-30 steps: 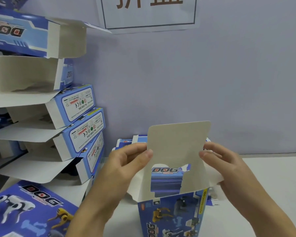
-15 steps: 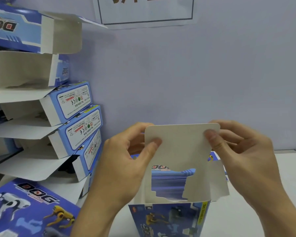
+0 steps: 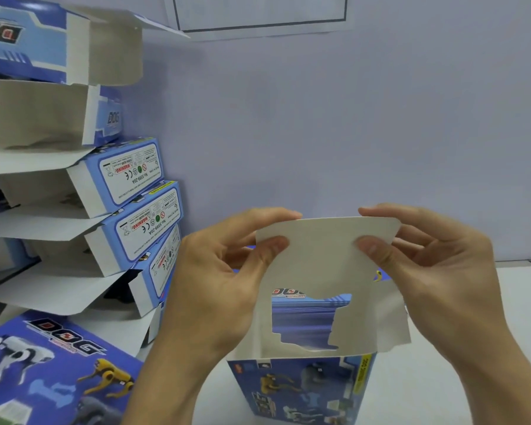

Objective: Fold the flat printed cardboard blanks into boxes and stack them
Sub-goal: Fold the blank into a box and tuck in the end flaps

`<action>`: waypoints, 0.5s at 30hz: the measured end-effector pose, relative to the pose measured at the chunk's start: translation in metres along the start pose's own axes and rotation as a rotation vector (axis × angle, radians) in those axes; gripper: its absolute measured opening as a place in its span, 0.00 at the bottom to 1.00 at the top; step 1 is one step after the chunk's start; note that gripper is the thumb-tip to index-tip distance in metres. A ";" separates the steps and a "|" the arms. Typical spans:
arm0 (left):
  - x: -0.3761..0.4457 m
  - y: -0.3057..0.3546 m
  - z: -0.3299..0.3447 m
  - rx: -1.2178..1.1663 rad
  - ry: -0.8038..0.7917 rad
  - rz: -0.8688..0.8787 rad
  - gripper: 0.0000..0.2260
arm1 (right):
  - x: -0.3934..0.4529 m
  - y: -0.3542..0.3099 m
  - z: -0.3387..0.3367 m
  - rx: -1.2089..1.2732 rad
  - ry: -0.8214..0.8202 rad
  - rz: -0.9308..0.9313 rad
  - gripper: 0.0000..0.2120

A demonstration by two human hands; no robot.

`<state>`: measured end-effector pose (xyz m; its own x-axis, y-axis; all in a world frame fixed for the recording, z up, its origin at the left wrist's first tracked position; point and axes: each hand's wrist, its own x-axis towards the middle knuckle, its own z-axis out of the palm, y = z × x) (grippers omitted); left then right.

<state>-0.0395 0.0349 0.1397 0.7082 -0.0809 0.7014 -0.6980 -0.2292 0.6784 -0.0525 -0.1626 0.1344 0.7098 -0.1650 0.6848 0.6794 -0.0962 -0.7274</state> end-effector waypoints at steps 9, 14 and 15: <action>0.001 -0.004 0.000 -0.003 0.042 0.138 0.16 | 0.001 0.003 0.003 -0.039 0.080 -0.064 0.14; 0.001 -0.010 0.000 -0.039 0.045 0.112 0.12 | 0.002 0.007 -0.001 0.003 0.035 -0.092 0.10; 0.001 -0.011 0.000 -0.041 0.042 0.100 0.11 | 0.002 0.009 -0.002 -0.011 0.023 -0.088 0.12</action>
<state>-0.0309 0.0373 0.1328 0.6301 -0.0606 0.7741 -0.7695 -0.1817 0.6122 -0.0454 -0.1653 0.1289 0.6426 -0.1779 0.7452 0.7371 -0.1219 -0.6647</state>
